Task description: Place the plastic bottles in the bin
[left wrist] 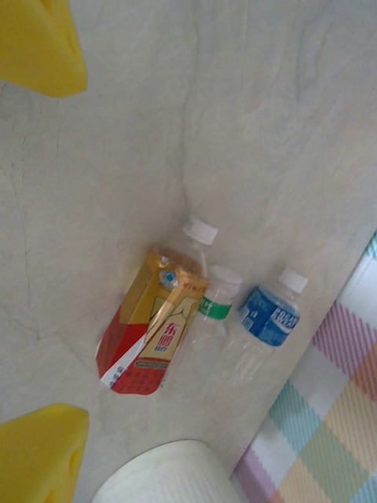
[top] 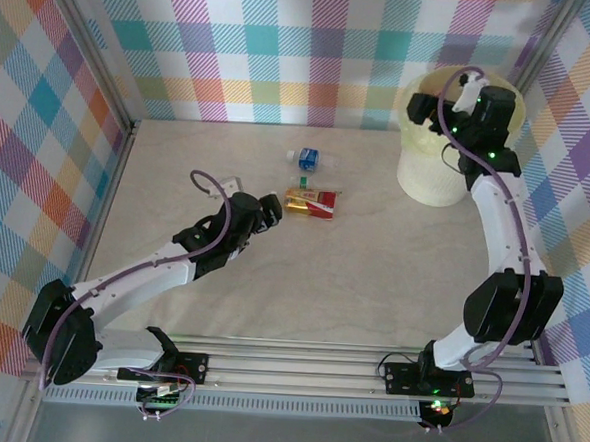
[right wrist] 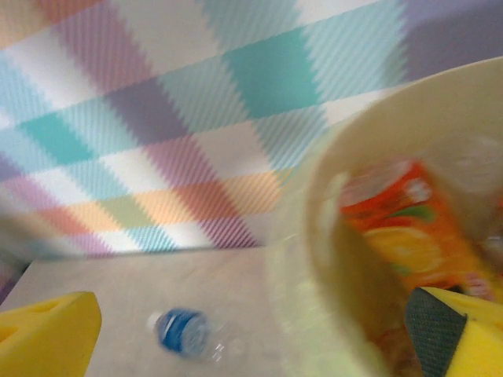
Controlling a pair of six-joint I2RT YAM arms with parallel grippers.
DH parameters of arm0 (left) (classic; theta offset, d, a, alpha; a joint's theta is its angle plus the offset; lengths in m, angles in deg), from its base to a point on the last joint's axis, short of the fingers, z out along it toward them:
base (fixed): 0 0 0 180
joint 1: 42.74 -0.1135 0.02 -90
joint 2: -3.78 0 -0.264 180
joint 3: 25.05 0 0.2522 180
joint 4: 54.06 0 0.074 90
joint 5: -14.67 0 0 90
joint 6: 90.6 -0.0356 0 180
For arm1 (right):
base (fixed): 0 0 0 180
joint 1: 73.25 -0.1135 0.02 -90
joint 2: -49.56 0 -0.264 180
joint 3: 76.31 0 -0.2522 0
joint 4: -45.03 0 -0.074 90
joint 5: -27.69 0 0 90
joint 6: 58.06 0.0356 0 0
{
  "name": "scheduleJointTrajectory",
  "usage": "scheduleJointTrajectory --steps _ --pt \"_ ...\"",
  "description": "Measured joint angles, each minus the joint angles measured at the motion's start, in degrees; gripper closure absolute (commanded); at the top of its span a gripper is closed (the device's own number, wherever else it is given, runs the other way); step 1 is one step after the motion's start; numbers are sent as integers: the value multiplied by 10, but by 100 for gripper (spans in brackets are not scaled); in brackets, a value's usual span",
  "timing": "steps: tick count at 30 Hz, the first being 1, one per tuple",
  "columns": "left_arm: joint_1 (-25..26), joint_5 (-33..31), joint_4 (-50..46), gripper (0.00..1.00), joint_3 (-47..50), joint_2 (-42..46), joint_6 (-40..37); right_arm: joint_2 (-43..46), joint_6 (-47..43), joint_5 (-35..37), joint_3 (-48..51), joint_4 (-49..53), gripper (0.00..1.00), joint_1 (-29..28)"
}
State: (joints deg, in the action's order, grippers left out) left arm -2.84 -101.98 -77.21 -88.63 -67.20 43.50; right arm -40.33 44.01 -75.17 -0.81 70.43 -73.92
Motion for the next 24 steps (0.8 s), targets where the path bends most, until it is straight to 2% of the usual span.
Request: scheduleJointTrajectory --steps 12,19,24 --pt "-22 -16 -77 0 11 45 66 -3 -236 -125 26 47 0 -151" --pt "-26 -26 -108 0 16 66 86 -88 -337 -143 19 101 0 -198" --pt "-27 -26 -125 0 16 67 91 -172 -364 -131 -17 134 0 -217"
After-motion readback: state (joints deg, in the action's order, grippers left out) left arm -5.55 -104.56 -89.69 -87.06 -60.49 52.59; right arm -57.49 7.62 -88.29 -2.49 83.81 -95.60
